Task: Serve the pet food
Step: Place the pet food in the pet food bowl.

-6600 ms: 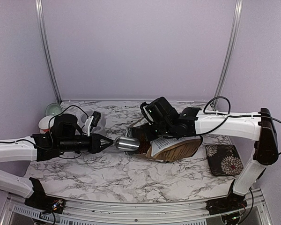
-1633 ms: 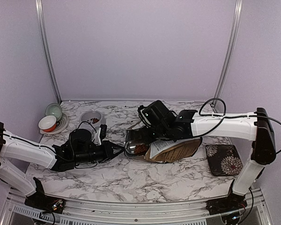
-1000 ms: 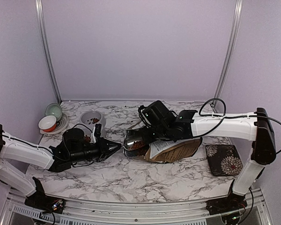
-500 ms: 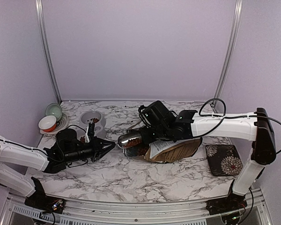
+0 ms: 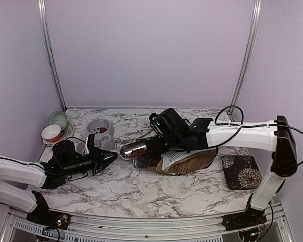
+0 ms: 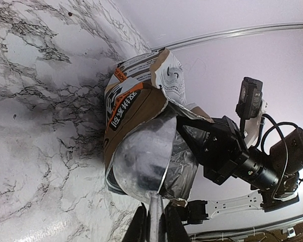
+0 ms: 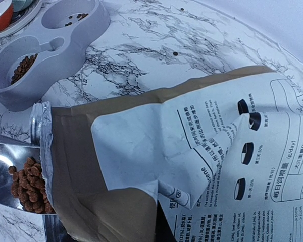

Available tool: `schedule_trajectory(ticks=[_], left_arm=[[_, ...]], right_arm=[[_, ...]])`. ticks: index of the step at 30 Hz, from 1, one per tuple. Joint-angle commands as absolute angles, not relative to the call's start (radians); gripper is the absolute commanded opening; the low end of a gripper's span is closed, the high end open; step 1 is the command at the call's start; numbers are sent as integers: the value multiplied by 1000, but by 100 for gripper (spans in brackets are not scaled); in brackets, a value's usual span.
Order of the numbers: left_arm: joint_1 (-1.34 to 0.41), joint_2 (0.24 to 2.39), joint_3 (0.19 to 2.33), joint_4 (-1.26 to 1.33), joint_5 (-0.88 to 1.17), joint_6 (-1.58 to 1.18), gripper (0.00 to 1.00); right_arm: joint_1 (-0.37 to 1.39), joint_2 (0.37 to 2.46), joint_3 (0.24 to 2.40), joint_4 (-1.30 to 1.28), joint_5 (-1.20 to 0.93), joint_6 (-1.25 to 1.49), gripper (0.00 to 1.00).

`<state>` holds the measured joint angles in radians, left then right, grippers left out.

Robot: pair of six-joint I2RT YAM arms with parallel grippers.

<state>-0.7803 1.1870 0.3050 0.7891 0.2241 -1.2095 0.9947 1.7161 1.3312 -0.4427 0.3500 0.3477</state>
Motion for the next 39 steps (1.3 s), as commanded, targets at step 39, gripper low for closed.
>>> schedule_trajectory(ticks=[39], left_arm=[[-581, 1064, 251, 994, 381, -1489, 0]], right_arm=[[962, 1658, 1347, -460, 413, 375, 0]])
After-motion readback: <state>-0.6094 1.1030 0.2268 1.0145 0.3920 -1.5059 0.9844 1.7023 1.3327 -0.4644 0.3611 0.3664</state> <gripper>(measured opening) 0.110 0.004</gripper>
